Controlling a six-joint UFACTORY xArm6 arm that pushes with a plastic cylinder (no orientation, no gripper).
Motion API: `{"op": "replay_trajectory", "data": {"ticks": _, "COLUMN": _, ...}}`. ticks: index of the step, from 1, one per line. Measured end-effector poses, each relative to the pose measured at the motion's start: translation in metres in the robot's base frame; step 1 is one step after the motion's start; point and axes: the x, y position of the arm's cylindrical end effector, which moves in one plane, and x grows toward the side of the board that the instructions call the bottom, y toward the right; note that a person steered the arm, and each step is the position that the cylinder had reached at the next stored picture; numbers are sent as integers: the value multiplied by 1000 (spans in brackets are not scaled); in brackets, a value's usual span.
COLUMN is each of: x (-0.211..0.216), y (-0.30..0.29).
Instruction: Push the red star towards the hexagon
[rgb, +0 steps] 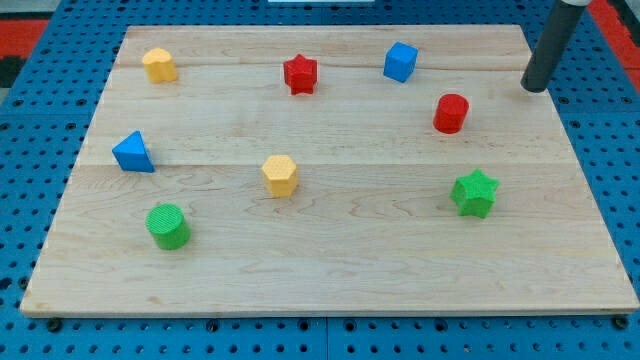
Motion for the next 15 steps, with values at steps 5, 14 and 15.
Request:
{"op": "replay_trajectory", "data": {"ticks": 5, "x": 53, "y": -14}}
{"op": "replay_trajectory", "data": {"ticks": 14, "x": -62, "y": -291}}
{"op": "replay_trajectory", "data": {"ticks": 15, "x": -30, "y": -301}}
